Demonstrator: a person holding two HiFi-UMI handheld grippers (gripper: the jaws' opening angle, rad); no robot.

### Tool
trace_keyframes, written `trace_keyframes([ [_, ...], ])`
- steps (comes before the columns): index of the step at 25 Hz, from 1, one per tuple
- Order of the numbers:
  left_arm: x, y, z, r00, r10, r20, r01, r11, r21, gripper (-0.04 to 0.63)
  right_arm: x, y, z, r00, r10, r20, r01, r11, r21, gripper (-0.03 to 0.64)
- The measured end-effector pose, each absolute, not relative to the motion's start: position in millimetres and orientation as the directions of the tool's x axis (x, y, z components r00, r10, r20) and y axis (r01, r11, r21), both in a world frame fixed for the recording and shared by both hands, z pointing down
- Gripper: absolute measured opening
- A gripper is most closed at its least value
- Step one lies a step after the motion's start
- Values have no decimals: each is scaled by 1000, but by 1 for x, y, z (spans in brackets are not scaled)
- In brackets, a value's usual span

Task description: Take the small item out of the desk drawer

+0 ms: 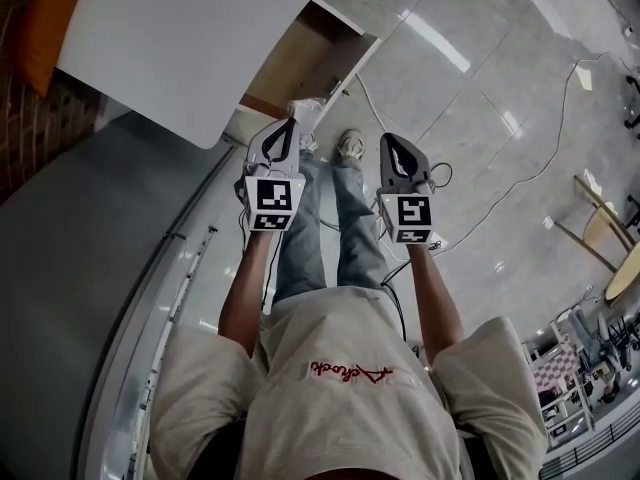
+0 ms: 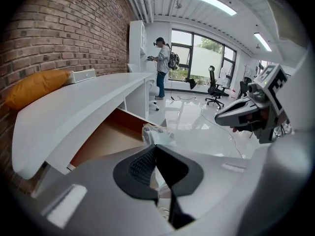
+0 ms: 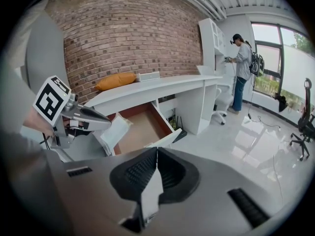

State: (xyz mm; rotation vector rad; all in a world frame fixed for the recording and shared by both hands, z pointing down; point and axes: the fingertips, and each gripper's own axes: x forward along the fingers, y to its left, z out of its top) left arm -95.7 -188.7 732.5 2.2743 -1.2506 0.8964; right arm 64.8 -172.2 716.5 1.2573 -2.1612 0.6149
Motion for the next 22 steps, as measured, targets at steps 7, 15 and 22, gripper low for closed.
trace_keyframes([
  [7, -88, -192, 694, 425, -648, 631, -869, -487, 86, 9, 63, -173, 688, -400, -663, 632, -889, 448, -93, 12],
  [15, -77, -204, 645, 464, -694, 551, -870, -474, 136, 9, 72, -185, 642, -380, -734, 562, -913, 396, -99, 12],
  [22, -60, -201, 598, 484, -718, 500, -867, -471, 163, 9, 81, -186, 599, -372, -776, 509, -923, 368, -114, 12],
])
